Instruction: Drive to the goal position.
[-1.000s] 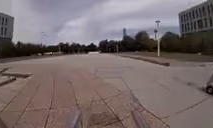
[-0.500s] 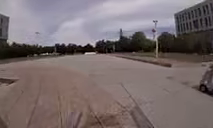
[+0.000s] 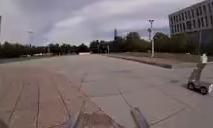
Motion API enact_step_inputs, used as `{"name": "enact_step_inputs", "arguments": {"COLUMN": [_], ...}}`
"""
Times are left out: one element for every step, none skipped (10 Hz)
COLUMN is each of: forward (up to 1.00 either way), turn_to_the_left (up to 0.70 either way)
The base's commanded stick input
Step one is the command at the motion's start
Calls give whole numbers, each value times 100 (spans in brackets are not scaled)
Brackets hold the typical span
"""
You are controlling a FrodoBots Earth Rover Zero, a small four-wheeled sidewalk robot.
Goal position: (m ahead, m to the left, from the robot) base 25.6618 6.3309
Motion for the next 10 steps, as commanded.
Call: {"name": "enact_step_inputs", "arguments": {"forward": [100, 100, 100, 100, 100, 100, 100, 100, 100, 100], "turn_to_the_left": [0, 0, 0, 0, 0, 0, 0, 0, 0, 0]}}
